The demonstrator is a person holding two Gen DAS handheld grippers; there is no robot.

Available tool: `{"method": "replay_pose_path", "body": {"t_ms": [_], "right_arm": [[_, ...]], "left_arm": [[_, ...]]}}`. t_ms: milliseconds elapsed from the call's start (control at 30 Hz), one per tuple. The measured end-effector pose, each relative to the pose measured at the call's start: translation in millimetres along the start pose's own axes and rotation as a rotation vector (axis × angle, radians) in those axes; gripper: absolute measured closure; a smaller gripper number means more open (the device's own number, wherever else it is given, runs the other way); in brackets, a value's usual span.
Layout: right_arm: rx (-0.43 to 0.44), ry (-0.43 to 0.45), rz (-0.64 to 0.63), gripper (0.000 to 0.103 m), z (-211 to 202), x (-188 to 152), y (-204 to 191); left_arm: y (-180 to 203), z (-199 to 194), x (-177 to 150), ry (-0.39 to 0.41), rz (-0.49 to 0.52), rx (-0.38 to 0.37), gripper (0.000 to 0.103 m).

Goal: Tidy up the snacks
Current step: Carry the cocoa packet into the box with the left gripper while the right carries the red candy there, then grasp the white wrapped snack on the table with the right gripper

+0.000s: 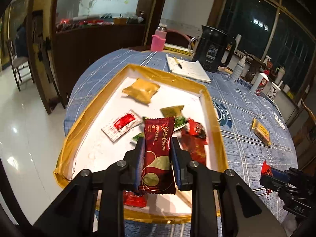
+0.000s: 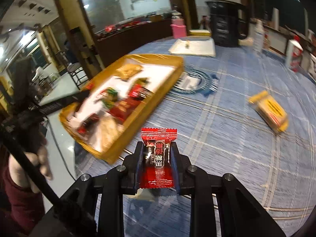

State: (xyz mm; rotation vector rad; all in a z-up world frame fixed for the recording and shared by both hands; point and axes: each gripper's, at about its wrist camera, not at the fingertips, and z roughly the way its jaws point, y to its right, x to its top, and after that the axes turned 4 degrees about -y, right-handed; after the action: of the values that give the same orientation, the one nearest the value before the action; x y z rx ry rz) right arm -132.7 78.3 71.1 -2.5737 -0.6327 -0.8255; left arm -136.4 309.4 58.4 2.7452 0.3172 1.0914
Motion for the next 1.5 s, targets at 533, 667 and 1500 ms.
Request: {"method": "replay_pose_path", "body": {"t_ms": [533,667,1500], "right_arm": [[0.067,-0.134,-0.117,0.077,90.1,49.4,-76.9],[0.097,-0.138,-0.074,0.076,99.3,61.8,-74.1],[0.031,-0.129,0.089,0.072,36.6,-23.5,31.8]], "left_arm": [[-48.8,20.5,9.1,-0.019,-0.085,-0.011,0.074],[-50.6,12.2,10.6,0.009,-0.077,-0.025,0.057],[45.4,-41.1,-11.1,0.029,-0.075,-0.266,0.023]]}}
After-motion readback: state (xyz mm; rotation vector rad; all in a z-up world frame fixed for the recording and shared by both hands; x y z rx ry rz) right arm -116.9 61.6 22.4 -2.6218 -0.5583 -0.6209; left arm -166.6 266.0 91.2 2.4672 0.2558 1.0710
